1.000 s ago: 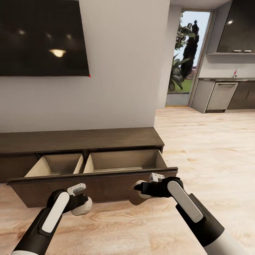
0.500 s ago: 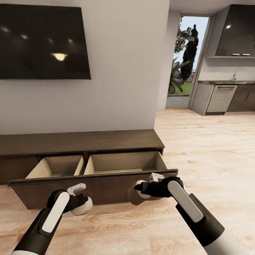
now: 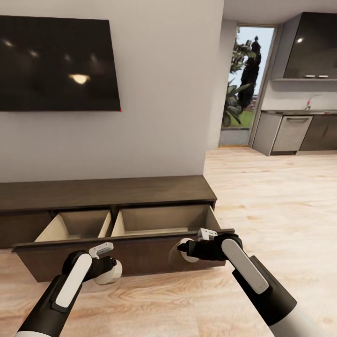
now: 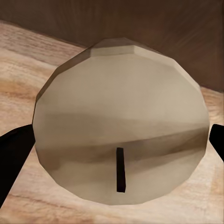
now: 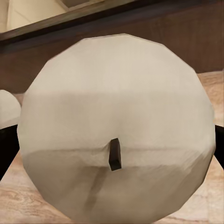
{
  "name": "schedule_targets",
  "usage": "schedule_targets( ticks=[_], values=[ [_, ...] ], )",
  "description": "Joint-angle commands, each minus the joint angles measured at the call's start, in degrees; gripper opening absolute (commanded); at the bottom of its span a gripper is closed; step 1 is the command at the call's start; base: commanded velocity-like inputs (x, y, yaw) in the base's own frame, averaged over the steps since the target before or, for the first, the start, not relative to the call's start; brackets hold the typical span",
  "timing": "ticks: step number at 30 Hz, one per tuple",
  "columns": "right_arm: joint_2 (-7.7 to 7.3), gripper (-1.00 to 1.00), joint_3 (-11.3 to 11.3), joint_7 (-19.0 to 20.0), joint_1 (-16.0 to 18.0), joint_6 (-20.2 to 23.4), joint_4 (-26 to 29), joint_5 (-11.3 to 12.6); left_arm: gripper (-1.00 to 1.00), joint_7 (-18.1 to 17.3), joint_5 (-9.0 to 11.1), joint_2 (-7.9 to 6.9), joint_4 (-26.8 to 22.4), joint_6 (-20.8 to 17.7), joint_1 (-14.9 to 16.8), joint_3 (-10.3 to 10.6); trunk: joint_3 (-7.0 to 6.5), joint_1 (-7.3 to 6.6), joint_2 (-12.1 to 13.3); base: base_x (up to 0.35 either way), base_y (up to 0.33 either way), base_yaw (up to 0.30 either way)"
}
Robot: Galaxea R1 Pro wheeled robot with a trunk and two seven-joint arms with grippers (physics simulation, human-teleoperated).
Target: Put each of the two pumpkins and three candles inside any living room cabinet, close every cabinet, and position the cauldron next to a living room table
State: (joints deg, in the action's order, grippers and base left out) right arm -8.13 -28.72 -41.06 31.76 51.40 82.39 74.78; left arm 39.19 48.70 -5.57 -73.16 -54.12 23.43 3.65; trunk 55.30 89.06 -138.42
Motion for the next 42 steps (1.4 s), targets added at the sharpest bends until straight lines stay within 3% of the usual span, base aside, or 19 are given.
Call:
schedule_targets(
  ticks=[1, 22, 32, 37, 42],
  values=[
    [-0.04, -1.00, -0.10, -0.61, 0.06, 0.02, 0.06, 0.54, -1.00, 0.62, 0.54, -0.05, -0.05, -0.09, 0.03, 0.13, -0.12, -0.24, 0.39, 0.000, 0.000, 0.000],
    [-0.04, -1.00, 0.03, -0.73, 0.06, 0.03, 0.02, 0.41, -1.00, 0.54, 0.81, -0.14, -2.74, -0.67, -0.02, 0.12, -3.89, -4.85, 8.81, 0.000, 0.000, 0.000],
    [-0.04, -1.00, 0.07, -0.76, 0.06, 0.02, -0.06, 0.46, -1.00, 0.50, 0.96, -0.21, -9.06, -1.63, -0.49, 0.04, -5.69, -7.04, 12.82, 0.000, 0.000, 0.000],
    [-0.04, -1.00, 0.07, -0.71, 0.06, 0.02, -0.13, 0.34, -1.00, 0.47, 0.99, -0.11, -13.74, -2.31, -2.44, 0.04, -6.59, -8.14, 14.83, 0.000, 0.000, 0.000],
    [-0.04, -1.00, 0.07, -0.69, 0.06, 0.02, -2.43, -0.03, -1.00, 0.45, 1.04, -0.14, -15.23, -2.38, -3.04, 0.03, -7.48, -9.24, 16.83, 0.000, 0.000, 0.000]
  ],
)
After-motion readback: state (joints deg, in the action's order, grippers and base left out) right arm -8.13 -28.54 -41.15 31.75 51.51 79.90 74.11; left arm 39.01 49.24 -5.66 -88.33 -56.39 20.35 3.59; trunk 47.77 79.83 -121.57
